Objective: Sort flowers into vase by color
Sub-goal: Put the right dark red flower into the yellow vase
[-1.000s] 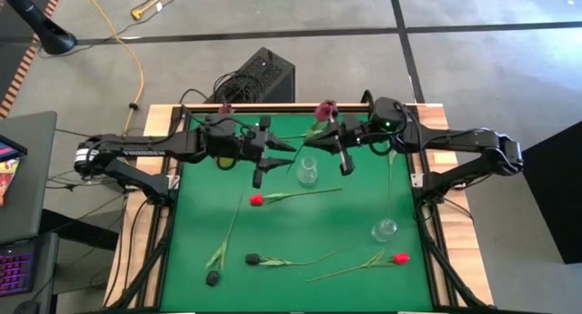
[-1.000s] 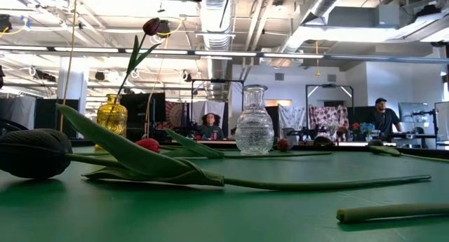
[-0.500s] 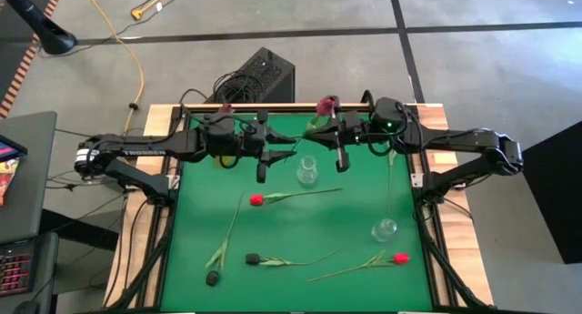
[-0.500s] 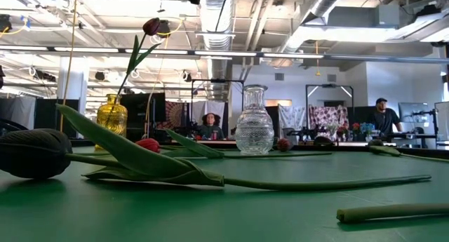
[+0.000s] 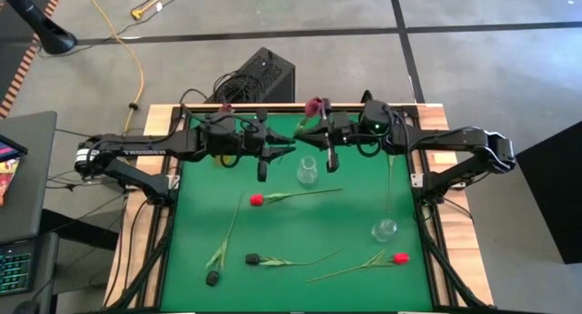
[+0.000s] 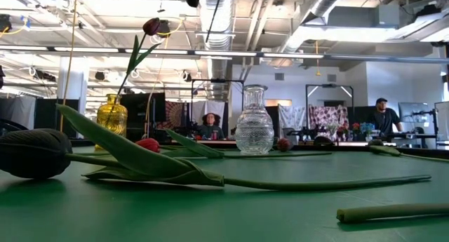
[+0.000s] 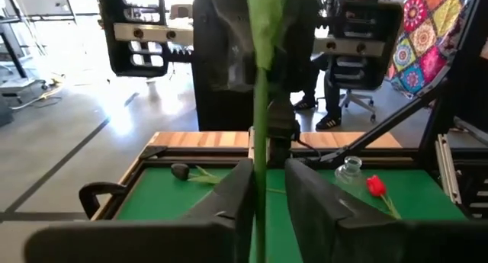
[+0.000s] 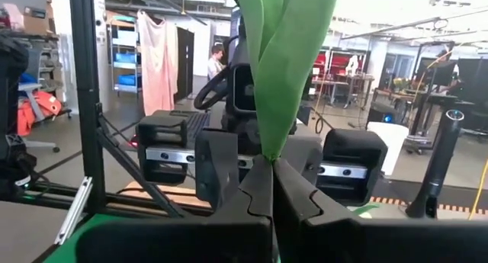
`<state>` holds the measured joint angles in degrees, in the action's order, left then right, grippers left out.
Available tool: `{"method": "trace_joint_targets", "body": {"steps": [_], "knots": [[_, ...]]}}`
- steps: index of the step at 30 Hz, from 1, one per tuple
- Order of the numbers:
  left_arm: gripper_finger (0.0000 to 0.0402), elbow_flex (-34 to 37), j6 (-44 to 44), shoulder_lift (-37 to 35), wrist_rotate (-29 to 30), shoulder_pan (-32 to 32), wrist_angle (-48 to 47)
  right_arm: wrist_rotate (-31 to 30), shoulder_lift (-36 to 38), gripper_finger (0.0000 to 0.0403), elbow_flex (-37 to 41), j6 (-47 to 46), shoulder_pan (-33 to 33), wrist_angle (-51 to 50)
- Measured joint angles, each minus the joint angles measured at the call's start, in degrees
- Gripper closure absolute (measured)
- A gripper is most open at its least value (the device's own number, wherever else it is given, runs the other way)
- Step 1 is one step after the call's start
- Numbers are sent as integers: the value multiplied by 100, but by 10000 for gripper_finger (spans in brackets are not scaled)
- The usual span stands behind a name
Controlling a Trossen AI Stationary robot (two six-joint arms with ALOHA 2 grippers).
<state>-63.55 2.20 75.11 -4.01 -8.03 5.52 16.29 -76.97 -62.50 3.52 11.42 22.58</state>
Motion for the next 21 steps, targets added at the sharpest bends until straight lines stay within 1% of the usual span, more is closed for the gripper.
{"method": "trace_joint_targets", "body": {"steps": [5,7,11,15,19,21], "knots": [[393,0,56,0,-82,-32,-107,17,0,378,0,-10,-2,-123],[397,0,46,0,-201,-68,-107,26,0,370,0,-10,-7,-132],[400,0,30,-12,-219,-157,-107,24,2,342,0,-10,-2,-183],[401,-2,65,-177,-219,-280,-90,24,9,296,0,-10,-2,-227],[401,-3,215,-540,-213,-413,-139,26,20,230,0,-9,42,-457],[401,-4,318,-832,-197,-502,-405,26,17,199,0,-6,80,-731]]}}
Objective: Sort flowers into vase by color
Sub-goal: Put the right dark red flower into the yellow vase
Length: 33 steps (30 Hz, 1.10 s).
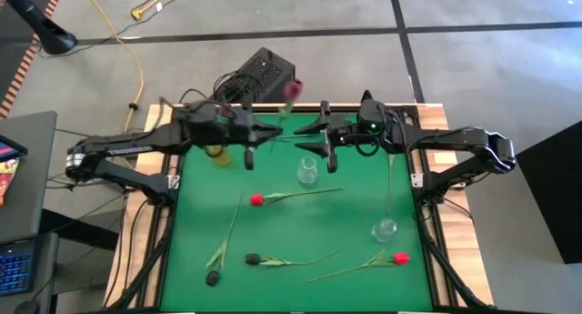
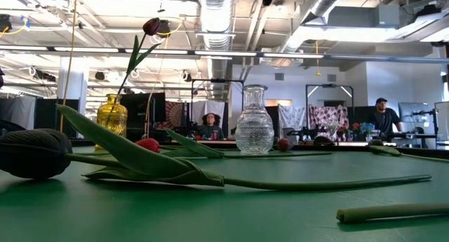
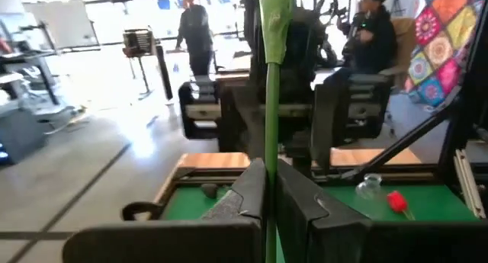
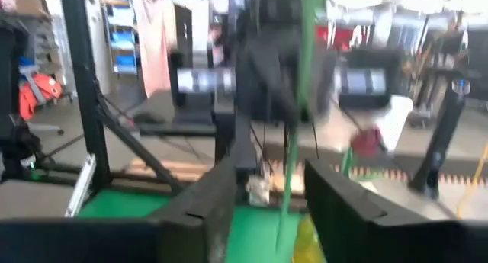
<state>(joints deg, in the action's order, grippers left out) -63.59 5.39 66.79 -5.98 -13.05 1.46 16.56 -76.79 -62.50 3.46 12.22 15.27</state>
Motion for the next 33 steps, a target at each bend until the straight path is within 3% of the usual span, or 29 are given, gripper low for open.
{"method": "trace_joint_targets", "body": {"steps": [4,10,17,23,33], "knots": [[401,-3,186,-620,369,-112,-888,-2,0,158,0,207,64,-753],[401,530,273,-1691,707,-113,-1201,2,-17,148,0,260,58,-1460],[401,1909,160,-3243,2878,-137,-515,4,-24,148,0,391,25,-1485],[401,2648,156,-4127,3926,-373,-377,11,-24,148,0,411,25,-1488],[401,3578,-308,-4410,4059,-1032,72,11,-24,148,0,339,14,-1484]]}}
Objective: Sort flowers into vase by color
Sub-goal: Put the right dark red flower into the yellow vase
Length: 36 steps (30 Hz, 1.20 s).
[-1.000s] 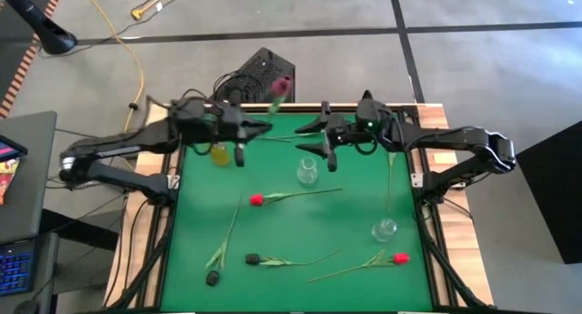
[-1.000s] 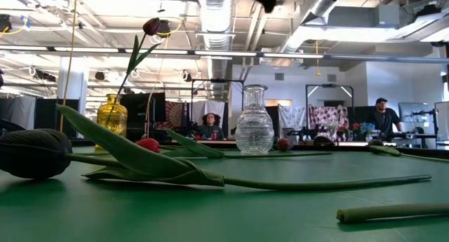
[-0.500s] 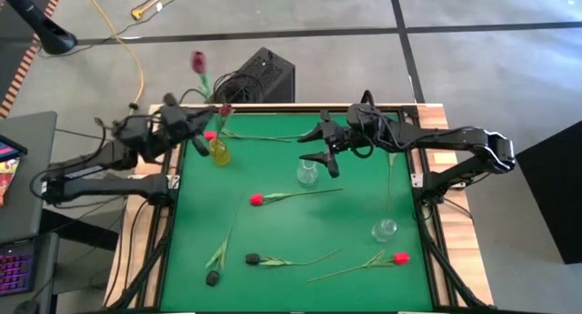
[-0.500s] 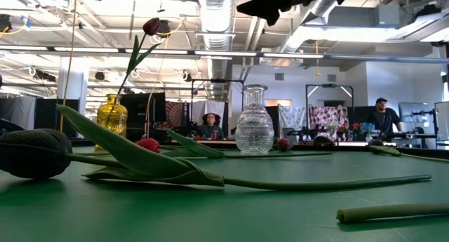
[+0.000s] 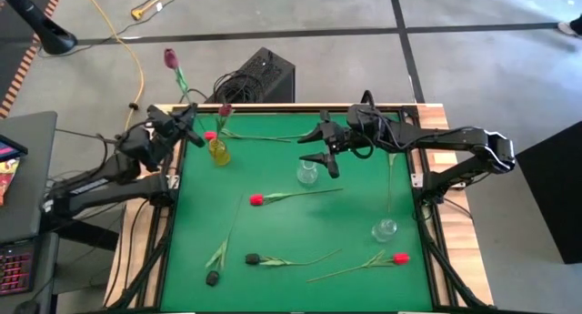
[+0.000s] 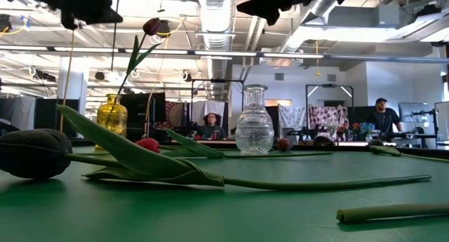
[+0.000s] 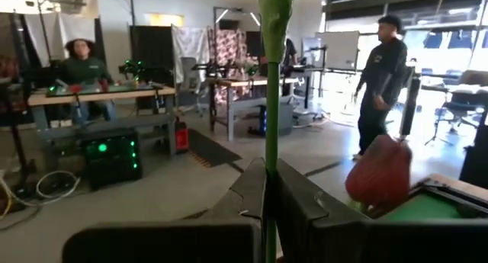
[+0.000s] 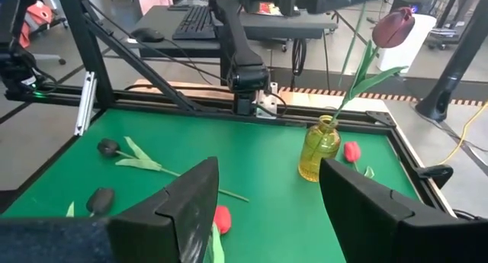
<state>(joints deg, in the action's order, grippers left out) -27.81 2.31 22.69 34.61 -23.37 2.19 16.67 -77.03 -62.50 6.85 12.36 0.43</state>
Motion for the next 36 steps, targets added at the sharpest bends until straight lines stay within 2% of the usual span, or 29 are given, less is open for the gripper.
{"method": "trace_joint_targets", "body": {"steps": [3,12,30,36], "knots": [[401,293,-50,30,-259,-185,332,0,0,148,0,-78,2,-4],[401,665,-573,11,-736,-446,375,0,0,148,0,-84,2,-15],[401,772,-675,16,-733,-449,43,-2,0,147,0,-81,2,-11],[401,1453,-763,7,-668,-449,699,-2,0,147,0,-83,2,-13]]}}
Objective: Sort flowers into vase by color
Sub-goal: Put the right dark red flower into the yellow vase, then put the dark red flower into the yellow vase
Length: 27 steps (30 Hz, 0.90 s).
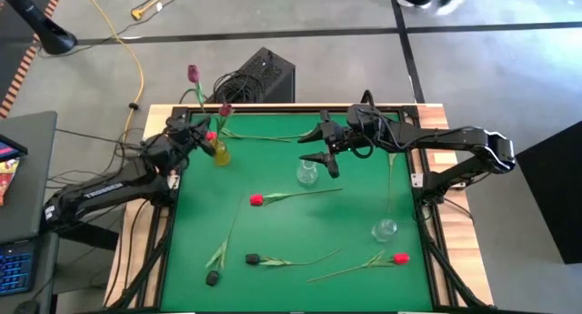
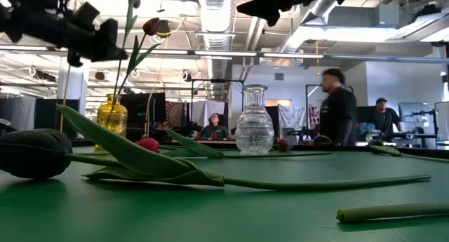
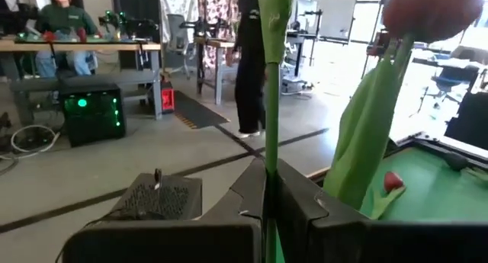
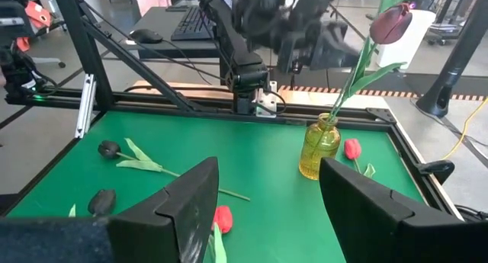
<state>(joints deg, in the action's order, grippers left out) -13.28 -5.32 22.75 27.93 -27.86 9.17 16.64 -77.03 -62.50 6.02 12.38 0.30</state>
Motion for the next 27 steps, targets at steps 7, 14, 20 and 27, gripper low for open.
{"method": "trace_joint_targets", "body": {"steps": [7,14,20,27], "knots": [[401,173,-57,-3,38,0,68,0,0,147,0,0,0,-4],[401,175,-137,-1,38,0,-329,0,0,147,0,0,0,-4],[375,175,-63,-3,-29,1,-320,0,0,147,0,0,4,-7],[307,175,276,-4,-103,2,-337,-1,0,147,0,0,3,-125]]}}
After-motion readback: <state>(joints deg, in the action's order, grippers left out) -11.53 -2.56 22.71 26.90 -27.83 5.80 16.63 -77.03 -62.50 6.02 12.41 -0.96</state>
